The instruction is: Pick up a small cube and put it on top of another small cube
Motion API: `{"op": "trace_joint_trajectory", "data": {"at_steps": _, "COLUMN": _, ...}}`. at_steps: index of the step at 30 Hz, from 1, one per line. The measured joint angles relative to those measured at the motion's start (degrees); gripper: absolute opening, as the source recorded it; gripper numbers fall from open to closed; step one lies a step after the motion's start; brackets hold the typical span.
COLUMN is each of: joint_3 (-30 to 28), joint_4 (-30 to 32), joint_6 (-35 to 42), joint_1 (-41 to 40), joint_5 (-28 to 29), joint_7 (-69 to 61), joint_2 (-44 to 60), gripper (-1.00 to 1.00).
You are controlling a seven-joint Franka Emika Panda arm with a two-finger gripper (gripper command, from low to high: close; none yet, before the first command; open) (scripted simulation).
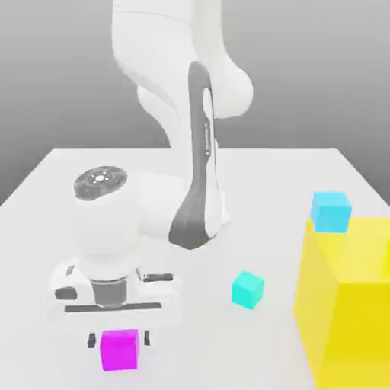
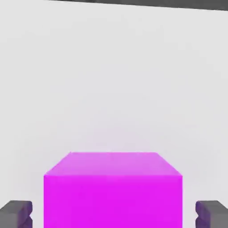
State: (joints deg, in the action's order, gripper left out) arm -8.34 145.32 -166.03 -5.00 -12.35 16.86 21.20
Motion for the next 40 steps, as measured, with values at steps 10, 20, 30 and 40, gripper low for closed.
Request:
{"op": "trace_joint_trajectory", "data": {"at_steps": 10, "joint_3": -2.64, "joint_4": 1.24, "joint_6": 9.19, "joint_1": 2.78, "joint_5": 6.26, "joint_7": 4.36, "joint_2": -10.54, "gripper": -1.0}}
{"op": "trace_joint_trajectory", "data": {"at_steps": 20, "joint_3": 10.36, "joint_4": -14.55, "joint_6": 33.95, "joint_1": 18.95, "joint_5": 8.06, "joint_7": -0.96, "joint_2": -19.56, "gripper": -1.0}}
{"op": "trace_joint_trajectory", "data": {"at_steps": 30, "joint_3": 21.01, "joint_4": -20.46, "joint_6": 42.41, "joint_1": 28.32, "joint_5": 11.57, "joint_7": -2.91, "joint_2": -22.41, "gripper": 1.0}}
{"op": "trace_joint_trajectory", "data": {"at_steps": 40, "joint_3": 20.78, "joint_4": -24.2, "joint_6": 48.29, "joint_1": 28.15, "joint_5": 11.51, "joint_7": -3.14, "joint_2": -24.69, "gripper": 1.0}}
